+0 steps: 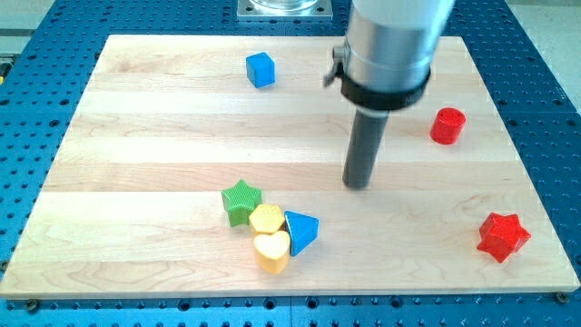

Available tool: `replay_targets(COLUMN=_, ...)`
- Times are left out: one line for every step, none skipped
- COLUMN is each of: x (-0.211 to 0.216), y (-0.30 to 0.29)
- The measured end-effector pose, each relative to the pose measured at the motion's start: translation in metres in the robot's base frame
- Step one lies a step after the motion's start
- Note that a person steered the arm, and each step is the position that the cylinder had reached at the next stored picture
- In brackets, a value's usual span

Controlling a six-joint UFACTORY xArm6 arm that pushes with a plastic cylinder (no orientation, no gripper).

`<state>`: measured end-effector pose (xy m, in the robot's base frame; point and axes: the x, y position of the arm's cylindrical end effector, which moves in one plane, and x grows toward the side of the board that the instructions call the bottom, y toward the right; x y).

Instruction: Move the red circle to the bottom of the board

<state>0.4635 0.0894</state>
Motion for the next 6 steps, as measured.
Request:
replay_targets(x=-0.071, y=0.049)
replay_targets(x=-0.091, y=0.126)
replay_targets(x=-0.057, y=0.139)
replay_targets(x=0.032, y=0.092)
replay_targets(x=0.094, y=0.083)
replay_targets(x=0.092, y=0.039)
